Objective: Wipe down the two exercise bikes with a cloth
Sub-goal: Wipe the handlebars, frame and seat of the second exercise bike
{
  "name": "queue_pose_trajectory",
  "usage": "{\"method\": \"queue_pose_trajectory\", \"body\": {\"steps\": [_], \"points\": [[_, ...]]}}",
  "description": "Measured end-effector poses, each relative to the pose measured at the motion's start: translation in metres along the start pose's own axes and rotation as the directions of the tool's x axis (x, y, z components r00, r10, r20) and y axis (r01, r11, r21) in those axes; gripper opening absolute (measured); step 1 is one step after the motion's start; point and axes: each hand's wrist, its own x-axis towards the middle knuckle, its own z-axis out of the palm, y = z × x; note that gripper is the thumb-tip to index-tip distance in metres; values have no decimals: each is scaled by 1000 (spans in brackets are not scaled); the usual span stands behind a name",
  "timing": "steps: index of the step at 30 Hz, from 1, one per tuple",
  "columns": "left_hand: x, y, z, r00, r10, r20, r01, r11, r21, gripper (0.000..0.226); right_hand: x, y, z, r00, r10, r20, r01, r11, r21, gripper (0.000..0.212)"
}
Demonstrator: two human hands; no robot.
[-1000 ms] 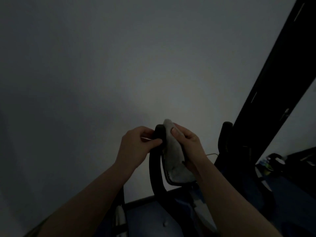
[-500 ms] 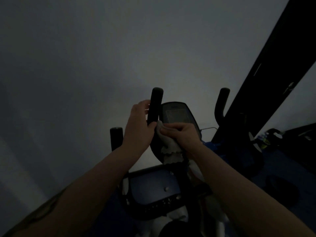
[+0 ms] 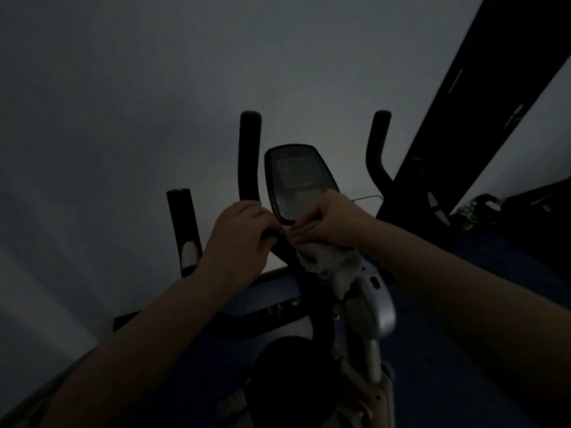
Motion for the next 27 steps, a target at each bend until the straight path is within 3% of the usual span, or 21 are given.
{"method": "queue_pose_trajectory", "body": {"steps": [3, 9, 11, 14, 19, 21, 23, 24, 27], "points": [[-7, 7, 5, 999, 14, 39, -14, 1000, 7, 19, -28, 5, 10, 992, 8, -127, -11, 1000, -21, 21], [-23, 31, 18, 999, -21, 50, 22, 1000, -20, 27, -94, 11, 46, 941, 165, -296, -133, 983, 125, 18], [-27, 38, 23, 997, -50, 53, 52, 998, -40, 29, -115, 14, 50, 940, 201, -275, -165, 975, 146, 16], [-33, 46, 30, 992, -113, 57, 116, 993, -38, 33, -127, 26, 38, 966, 221, -132, -202, 968, 147, 12], [-42, 59, 38, 981, -189, 37, 188, 982, 26, 42, -120, 18, 62, 895, 259, -363, -104, 913, 395, 13], [-49, 62, 41, 978, -205, 28, 202, 977, 73, 45, -130, 23, 66, 928, 262, -266, -116, 880, 461, 15], [-53, 66, 43, 978, -207, 36, 202, 973, 108, 51, -138, 36, 47, 969, 230, -93, -180, 909, 377, 19], [-54, 67, 43, 977, -208, 43, 202, 973, 111, 53, -137, 46, 39, 970, 219, -104, -176, 932, 318, 19], [-53, 69, 42, 974, -221, 52, 214, 970, 118, 53, -113, 56, 29, 914, 136, -382, -42, 969, 245, 15]]}}
